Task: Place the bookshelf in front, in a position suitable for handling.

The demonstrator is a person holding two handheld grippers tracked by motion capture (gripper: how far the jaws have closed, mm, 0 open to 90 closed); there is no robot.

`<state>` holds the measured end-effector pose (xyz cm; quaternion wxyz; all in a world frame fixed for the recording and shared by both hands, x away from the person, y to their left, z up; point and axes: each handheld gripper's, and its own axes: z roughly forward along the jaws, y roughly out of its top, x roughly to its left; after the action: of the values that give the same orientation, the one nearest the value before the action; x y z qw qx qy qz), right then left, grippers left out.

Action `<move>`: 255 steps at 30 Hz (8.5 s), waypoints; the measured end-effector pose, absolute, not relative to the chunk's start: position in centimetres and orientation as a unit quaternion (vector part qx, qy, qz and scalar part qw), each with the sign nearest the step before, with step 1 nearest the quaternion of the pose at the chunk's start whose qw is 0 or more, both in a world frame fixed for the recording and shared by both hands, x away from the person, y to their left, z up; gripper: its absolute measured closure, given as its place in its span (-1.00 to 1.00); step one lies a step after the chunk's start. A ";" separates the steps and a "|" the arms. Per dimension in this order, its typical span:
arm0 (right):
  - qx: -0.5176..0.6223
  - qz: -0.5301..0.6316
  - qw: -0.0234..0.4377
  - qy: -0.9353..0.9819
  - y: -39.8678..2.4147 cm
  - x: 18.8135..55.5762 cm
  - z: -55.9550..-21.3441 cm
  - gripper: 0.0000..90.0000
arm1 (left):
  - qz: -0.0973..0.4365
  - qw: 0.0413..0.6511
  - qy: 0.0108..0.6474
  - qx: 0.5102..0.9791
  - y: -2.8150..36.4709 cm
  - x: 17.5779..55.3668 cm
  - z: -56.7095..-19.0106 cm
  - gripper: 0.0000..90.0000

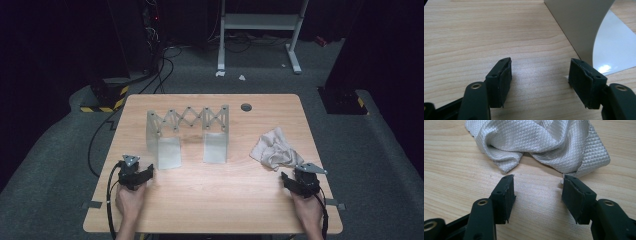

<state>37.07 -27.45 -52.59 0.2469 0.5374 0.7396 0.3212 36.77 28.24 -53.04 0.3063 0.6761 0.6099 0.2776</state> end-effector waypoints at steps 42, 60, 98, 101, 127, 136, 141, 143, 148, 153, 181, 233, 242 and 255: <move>0.505 0.359 0.216 0.755 -24.1 37.4 -51.6 0.35 | 0.217 0.346 0.593 0.694 27.6 36.3 -52.4 -0.22; 0.448 0.389 0.137 0.794 -15.1 41.6 -51.6 0.31 | 0.222 0.346 0.592 0.694 25.5 38.3 -51.4 0.08; 0.508 0.364 0.181 0.760 -13.5 44.4 -52.0 1.00 | 0.174 0.363 0.595 0.696 26.0 39.4 -52.1 0.84; 0.516 0.360 0.189 0.754 -14.9 43.9 -52.0 1.00 | 0.170 0.366 0.593 0.697 25.7 39.4 -52.1 0.88; 0.545 0.350 0.210 0.733 -20.6 40.3 -52.0 1.00 | 0.153 0.385 0.541 0.732 20.9 37.7 -52.3 0.88; 0.541 0.360 0.207 0.732 -21.0 40.1 -52.0 0.76 | 0.168 0.387 0.532 0.734 20.3 37.5 -52.5 0.52; 0.520 0.380 0.215 0.734 -22.1 38.6 -50.6 0.44 | 0.183 0.381 0.539 0.728 20.6 37.6 -52.7 0.12; 0.521 0.382 0.222 0.730 -22.5 38.4 -50.3 0.39 | 0.198 0.374 0.535 0.731 20.6 37.6 -52.7 0.09; 0.540 0.365 0.253 0.715 -24.5 39.1 -49.5 0.03 | 0.220 0.363 0.531 0.733 20.4 37.8 -52.9 -0.04; 0.581 0.317 0.235 0.712 -25.1 43.2 -49.7 -0.33 | 0.222 0.361 0.536 0.730 20.5 37.9 -52.9 -0.09; 0.535 0.304 0.154 0.773 -25.3 41.5 -50.7 0.83 | 0.231 0.350 0.536 0.733 20.2 37.8 -52.9 -0.18; 0.462 0.288 0.163 0.823 -14.6 43.6 -50.5 0.79 | 0.229 0.355 0.525 0.739 20.1 37.7 -52.9 0.08; 0.505 0.319 0.145 0.789 -13.3 47.3 -50.3 0.80 | 0.224 0.359 0.517 0.744 20.2 37.6 -52.9 0.19; 0.467 0.296 0.147 0.820 -13.4 46.1 -50.7 0.79 | 0.227 0.357 0.522 0.741 20.1 37.6 -52.9 0.17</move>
<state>46.09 -13.38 -50.67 0.1466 0.4670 0.8201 0.2964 37.60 20.12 -52.90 0.3568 0.7411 0.5215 0.2268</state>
